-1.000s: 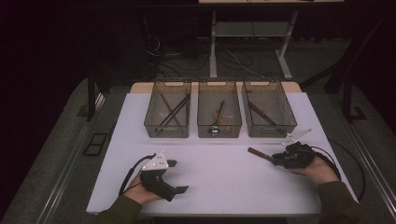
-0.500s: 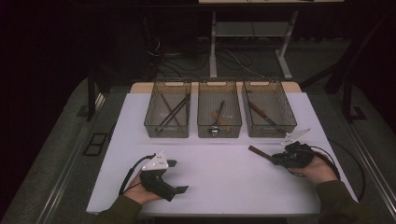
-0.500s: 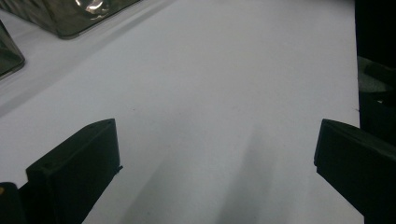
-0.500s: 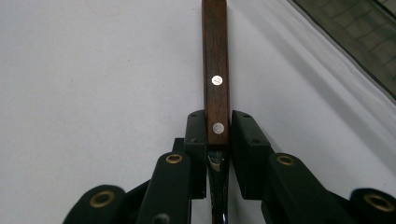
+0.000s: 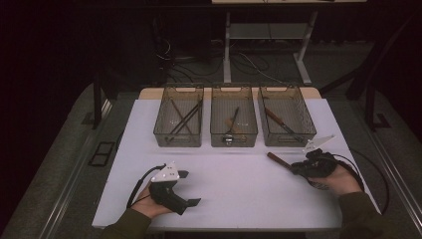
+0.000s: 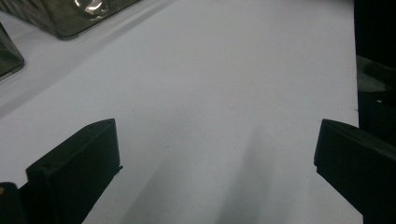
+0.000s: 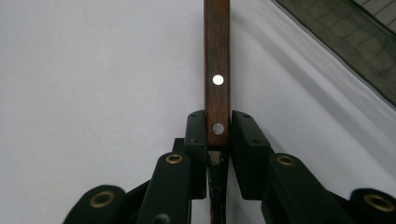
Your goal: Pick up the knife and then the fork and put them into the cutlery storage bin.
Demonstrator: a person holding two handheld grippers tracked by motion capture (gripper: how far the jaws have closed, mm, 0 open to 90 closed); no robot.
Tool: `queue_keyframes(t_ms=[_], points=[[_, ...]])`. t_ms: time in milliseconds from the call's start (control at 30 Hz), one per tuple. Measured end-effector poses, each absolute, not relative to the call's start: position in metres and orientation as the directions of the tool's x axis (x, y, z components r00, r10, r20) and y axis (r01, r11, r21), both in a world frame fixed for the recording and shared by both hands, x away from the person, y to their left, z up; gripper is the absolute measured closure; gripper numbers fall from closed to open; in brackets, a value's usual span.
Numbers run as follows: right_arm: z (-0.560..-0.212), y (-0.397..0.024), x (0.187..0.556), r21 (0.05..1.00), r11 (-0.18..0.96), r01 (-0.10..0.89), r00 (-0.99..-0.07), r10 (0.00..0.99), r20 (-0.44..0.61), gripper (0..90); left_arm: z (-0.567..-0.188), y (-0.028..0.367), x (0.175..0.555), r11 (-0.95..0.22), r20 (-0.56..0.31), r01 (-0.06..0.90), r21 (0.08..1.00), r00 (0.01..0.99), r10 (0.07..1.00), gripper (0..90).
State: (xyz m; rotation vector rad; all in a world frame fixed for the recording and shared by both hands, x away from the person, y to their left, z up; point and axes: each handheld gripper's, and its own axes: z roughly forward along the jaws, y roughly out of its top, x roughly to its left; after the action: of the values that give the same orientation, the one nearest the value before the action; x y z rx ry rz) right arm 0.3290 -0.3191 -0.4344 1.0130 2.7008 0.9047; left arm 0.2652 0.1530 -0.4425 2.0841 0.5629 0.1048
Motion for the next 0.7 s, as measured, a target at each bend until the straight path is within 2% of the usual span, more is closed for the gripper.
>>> queue_keyframes(t_ms=[133,433,700], points=[[-0.4328,-0.3206,0.3293,0.58,0.581,0.57,-0.763,0.636,0.113,76.9,-0.4426,0.153,0.2652,-0.453,-0.143,0.35,0.82,0.891,0.43,0.0],[-0.4384,-0.316,0.3299,0.563,0.626,0.539,-0.785,0.616,0.066,76.5,-0.4427,0.1529,0.2653,-0.455,-0.144,0.35,0.819,0.892,0.428,0.0],[-0.4405,-0.3149,0.3304,0.582,0.635,0.507,-0.8,0.599,0.044,71.8,-0.443,0.1528,0.2656,-0.46,-0.144,0.349,0.817,0.894,0.424,0.0]])
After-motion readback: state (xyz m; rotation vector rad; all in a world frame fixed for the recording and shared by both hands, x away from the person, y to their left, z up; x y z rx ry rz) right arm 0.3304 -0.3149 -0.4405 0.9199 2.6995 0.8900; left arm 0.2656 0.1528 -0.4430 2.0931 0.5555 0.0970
